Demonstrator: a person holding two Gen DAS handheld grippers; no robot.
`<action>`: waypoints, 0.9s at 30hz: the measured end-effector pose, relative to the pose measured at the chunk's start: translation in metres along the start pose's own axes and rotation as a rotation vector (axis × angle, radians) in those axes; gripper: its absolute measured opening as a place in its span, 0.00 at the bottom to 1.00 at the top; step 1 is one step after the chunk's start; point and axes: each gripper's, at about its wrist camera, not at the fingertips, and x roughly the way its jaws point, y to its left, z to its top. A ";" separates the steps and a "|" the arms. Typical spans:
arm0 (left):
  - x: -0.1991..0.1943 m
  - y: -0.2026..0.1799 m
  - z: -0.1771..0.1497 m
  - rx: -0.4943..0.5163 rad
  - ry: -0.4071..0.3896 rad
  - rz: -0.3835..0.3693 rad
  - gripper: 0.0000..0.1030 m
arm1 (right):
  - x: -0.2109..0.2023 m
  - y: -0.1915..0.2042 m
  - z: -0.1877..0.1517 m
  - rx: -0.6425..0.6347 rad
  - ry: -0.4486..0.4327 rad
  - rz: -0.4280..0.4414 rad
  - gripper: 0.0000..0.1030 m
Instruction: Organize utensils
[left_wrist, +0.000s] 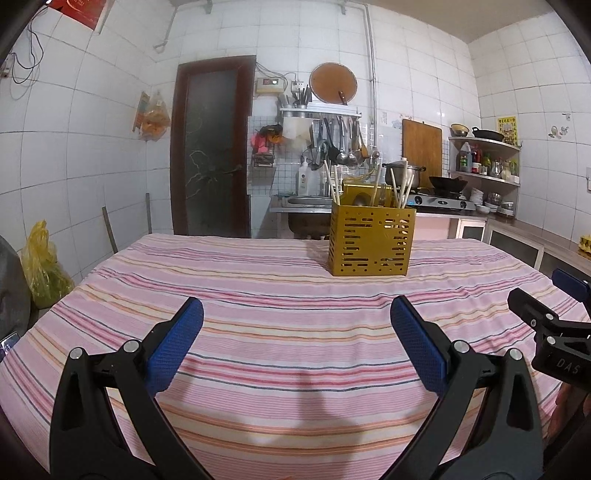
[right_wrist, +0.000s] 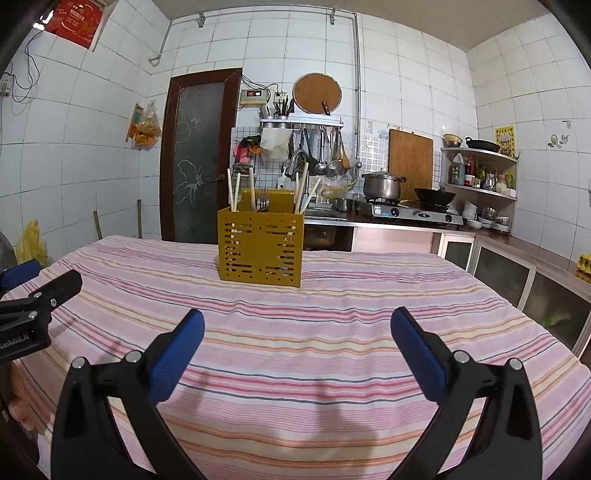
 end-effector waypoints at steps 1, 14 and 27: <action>0.000 0.000 0.000 -0.001 0.000 0.001 0.95 | 0.000 0.000 0.000 -0.001 -0.001 0.000 0.96; -0.002 0.001 -0.003 -0.003 -0.003 0.006 0.95 | -0.001 -0.001 0.001 0.005 -0.001 0.001 0.96; -0.008 -0.001 -0.003 0.006 -0.024 0.016 0.95 | 0.000 -0.001 0.002 0.006 -0.004 0.000 0.96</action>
